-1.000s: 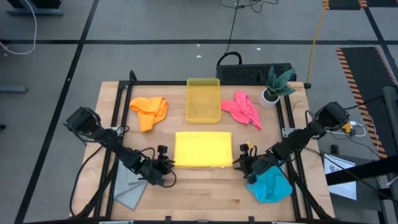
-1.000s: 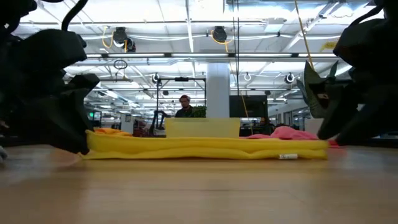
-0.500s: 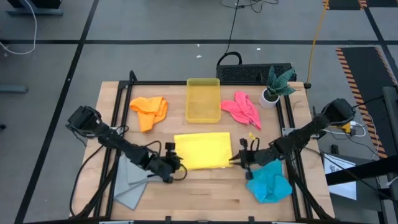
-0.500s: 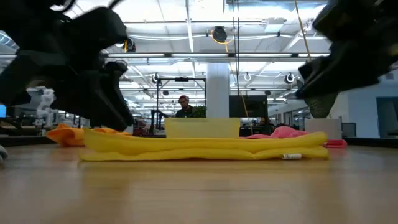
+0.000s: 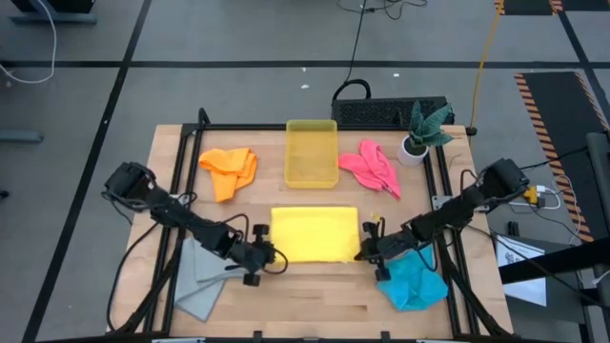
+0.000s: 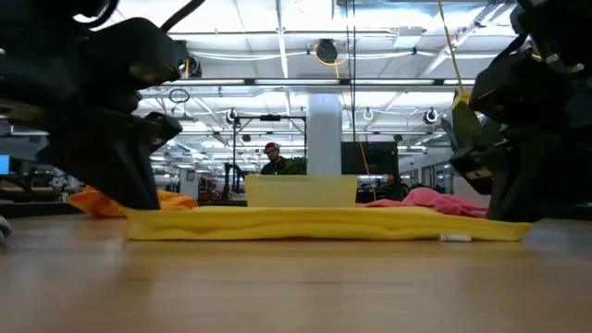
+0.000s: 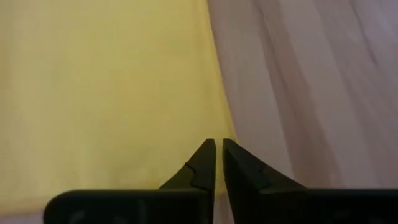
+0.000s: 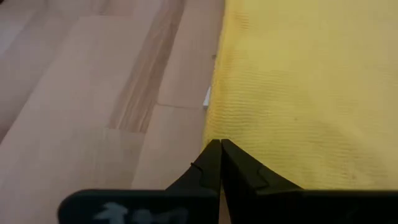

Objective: Fold microfiber towels
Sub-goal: Fold the yellow microfiber towel

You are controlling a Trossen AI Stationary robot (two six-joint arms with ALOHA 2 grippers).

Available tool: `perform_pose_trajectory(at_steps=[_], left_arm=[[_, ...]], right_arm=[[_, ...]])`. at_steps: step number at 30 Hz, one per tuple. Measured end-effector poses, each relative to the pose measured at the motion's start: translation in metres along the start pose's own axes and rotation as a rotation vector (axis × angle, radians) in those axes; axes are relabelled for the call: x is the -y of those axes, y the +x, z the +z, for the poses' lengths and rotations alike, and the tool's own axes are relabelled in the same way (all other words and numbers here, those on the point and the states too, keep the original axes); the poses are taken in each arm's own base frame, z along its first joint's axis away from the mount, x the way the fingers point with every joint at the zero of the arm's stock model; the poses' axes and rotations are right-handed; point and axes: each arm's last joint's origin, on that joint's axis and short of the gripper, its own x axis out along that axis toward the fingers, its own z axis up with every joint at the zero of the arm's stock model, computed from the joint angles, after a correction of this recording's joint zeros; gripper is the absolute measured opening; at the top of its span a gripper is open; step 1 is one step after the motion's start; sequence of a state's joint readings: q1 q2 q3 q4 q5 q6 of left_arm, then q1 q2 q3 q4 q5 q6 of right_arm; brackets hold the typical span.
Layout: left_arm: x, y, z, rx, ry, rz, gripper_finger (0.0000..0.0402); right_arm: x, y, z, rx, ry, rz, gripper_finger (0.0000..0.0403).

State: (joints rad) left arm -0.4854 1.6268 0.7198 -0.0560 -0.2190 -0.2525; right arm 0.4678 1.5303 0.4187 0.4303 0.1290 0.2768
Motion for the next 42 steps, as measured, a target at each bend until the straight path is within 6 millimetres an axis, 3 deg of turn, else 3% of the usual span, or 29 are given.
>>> perform_pose_trajectory(at_steps=[7, 14, 18, 24, 28, 33, 38, 42], left_arm=[[0.01, 0.007, -0.013, -0.038, -0.037, 0.015, 0.0004], [0.018, -0.012, 0.0, 0.068, 0.015, 0.04, 0.0015], [0.011, -0.011, 0.007, 0.119, 0.045, 0.106, 0.0004], [-0.013, 0.009, 0.013, 0.114, 0.006, 0.07, 0.0012], [-0.017, 0.026, 0.002, 0.031, -0.002, 0.056, 0.0012], [-0.004, 0.035, -0.005, 0.01, -0.082, 0.056, 0.0005], [0.022, 0.027, -0.009, 0.044, -0.15, 0.001, 0.0015], [0.039, 0.017, -0.008, 0.09, -0.095, -0.054, 0.0004]], right_arm=[[-0.002, -0.001, 0.0, 0.002, -0.022, 0.008, 0.0002], [-0.005, -0.009, 0.01, 0.078, -0.025, 0.026, 0.0001], [-0.002, -0.011, 0.021, 0.195, 0.006, -0.048, 0.0], [0.005, -0.003, 0.015, 0.135, 0.037, -0.036, 0.0], [0.006, 0.005, 0.004, 0.052, 0.055, -0.012, 0.0], [0.006, 0.005, -0.002, -0.021, 0.075, -0.005, 0.0], [0.006, 0.0, -0.003, -0.062, 0.058, -0.009, 0.0], [0.001, -0.013, -0.001, -0.06, 0.038, 0.014, 0.0]])
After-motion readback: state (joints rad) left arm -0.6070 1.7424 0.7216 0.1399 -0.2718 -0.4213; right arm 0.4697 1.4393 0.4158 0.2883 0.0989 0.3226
